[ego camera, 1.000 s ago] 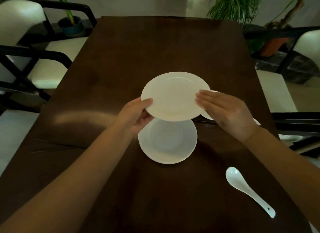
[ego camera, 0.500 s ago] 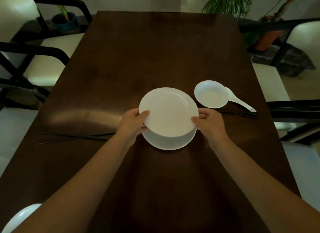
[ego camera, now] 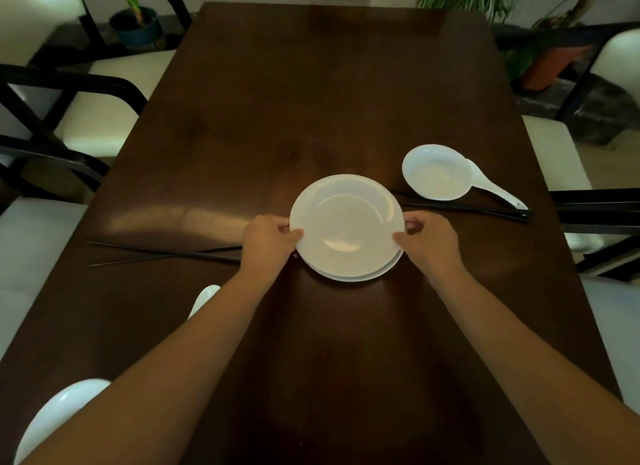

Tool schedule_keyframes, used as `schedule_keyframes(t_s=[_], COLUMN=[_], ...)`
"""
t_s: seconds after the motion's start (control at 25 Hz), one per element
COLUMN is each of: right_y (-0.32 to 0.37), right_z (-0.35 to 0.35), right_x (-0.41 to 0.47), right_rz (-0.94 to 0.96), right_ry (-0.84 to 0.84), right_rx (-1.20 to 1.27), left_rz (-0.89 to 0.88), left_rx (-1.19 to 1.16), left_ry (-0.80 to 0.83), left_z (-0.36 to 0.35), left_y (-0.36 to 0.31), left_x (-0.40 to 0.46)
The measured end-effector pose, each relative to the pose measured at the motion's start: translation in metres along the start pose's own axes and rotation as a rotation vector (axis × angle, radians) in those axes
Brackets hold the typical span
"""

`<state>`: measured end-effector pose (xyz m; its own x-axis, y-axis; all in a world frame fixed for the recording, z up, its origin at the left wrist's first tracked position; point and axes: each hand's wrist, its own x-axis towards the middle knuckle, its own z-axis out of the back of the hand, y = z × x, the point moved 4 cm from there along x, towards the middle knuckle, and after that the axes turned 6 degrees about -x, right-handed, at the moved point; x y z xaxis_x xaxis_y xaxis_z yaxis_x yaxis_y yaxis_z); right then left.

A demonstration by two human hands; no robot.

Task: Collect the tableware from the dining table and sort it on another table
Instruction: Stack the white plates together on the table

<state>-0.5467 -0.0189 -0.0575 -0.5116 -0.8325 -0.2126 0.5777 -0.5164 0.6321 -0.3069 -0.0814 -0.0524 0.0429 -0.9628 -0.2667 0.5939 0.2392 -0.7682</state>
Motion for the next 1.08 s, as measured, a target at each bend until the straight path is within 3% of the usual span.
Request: schedule_keyframes(t_s=[0.16, 0.32, 0.52, 0.88, 1.08], right_y=[0.0, 0.0, -0.007, -0.02, -0.033], right_z=[0.004, 0.006, -0.002, -0.005, -0.009], right_x=[-0.001, -0.003, -0.012, -0.072, -0.135], right_rz=[0.025, -0.008, -0.279, -0.381, -0.527], right_ry=[0.0, 0.062, 0.164, 0.218, 0.274], right_rx=[-0.087, -0.138, 0.387, 0.461, 0.542], left_rz=[-0.053, 0.012, 0.263, 0.387, 0.481], left_rx=[0.101, 0.044, -0.374, -0.526, -0.578], left_ry=[0.033, 0.049, 0.094, 0.122, 0.149], left_z=[0.0, -0.001, -0.007, 0.008, 0.028], left_y=[-0.006, -0.004, 0.009, 0.04, 0.067], left_x=[0.0, 0.001, -0.001, -0.058, -0.117])
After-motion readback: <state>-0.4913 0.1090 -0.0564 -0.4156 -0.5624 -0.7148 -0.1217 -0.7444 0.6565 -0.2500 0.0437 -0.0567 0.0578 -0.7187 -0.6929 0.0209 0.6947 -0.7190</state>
